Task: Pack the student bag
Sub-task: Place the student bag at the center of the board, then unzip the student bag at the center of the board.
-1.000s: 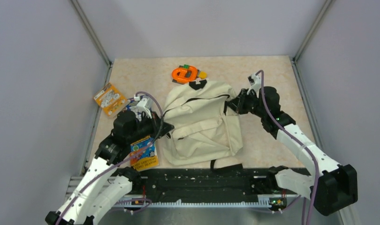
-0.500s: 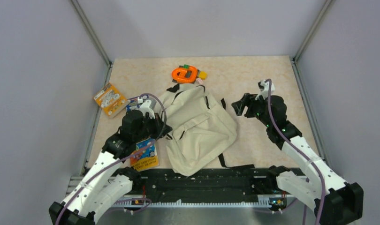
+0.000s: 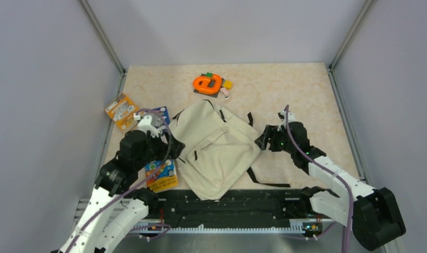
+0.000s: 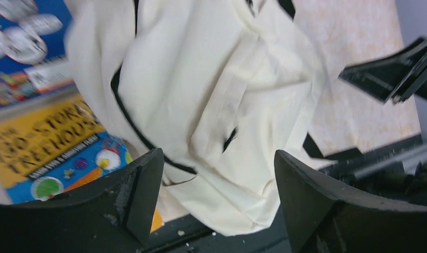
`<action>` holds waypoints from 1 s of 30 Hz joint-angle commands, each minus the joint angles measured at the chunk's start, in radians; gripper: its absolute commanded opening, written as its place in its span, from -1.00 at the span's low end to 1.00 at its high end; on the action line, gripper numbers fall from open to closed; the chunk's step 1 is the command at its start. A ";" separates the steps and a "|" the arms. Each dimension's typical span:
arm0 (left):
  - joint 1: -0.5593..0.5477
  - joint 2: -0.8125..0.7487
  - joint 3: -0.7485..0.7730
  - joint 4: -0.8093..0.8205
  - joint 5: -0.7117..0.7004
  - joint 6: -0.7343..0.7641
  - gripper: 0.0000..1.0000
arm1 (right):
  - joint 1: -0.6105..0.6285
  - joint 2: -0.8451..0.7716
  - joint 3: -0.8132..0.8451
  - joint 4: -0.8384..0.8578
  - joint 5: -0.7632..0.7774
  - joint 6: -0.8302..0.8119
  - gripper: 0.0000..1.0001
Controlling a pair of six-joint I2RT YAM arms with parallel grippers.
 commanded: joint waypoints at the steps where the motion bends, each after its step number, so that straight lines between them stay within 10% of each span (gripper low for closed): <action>1: 0.001 -0.011 0.191 -0.036 -0.242 0.093 0.64 | 0.030 0.015 0.001 0.132 0.021 0.035 0.40; 11: -0.039 0.410 0.235 0.461 0.070 0.049 0.65 | 0.052 0.013 -0.033 0.190 0.059 0.047 0.40; 30: -0.171 1.285 0.635 0.665 -0.281 0.005 0.28 | 0.054 -0.126 -0.105 0.164 0.099 0.045 0.35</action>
